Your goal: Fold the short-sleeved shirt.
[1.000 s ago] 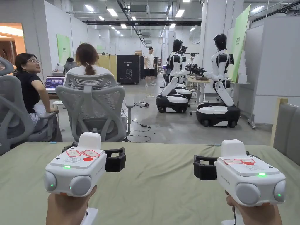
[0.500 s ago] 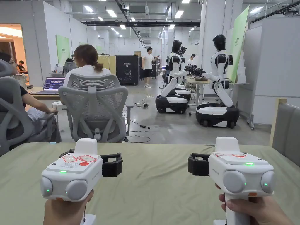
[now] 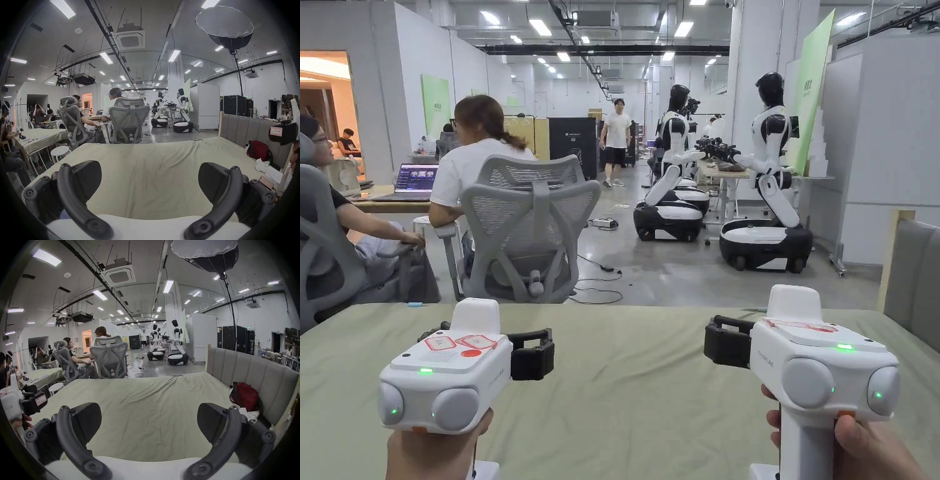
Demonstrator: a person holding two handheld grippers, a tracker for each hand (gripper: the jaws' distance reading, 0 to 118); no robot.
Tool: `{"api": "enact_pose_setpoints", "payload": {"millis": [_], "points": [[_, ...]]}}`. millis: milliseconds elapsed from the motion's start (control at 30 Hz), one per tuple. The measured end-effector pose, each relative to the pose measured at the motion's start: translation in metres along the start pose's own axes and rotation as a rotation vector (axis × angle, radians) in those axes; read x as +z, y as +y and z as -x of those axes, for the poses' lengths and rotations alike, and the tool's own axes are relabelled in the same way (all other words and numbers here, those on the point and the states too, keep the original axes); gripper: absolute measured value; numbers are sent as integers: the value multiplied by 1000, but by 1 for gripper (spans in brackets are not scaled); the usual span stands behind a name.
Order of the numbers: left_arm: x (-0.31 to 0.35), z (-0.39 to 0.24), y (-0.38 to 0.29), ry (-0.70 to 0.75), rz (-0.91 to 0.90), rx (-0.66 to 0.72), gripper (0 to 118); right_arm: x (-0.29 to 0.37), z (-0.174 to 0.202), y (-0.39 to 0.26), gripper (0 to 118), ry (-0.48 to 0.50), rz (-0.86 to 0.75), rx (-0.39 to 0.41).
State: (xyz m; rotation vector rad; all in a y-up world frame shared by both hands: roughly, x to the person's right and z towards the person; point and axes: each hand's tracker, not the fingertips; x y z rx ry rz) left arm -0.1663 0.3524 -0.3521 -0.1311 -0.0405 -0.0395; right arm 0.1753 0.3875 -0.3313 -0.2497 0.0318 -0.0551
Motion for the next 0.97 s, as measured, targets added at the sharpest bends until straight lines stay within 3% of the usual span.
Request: {"api": "enact_pose_setpoints", "payload": {"millis": [833,967], "points": [[4,7,-3,12,-9,25,118,8,4,-5,118,47,-48,56],[4,8,-5,12,-8,31,118,7,0,-4,118,72,-37,0]]}}
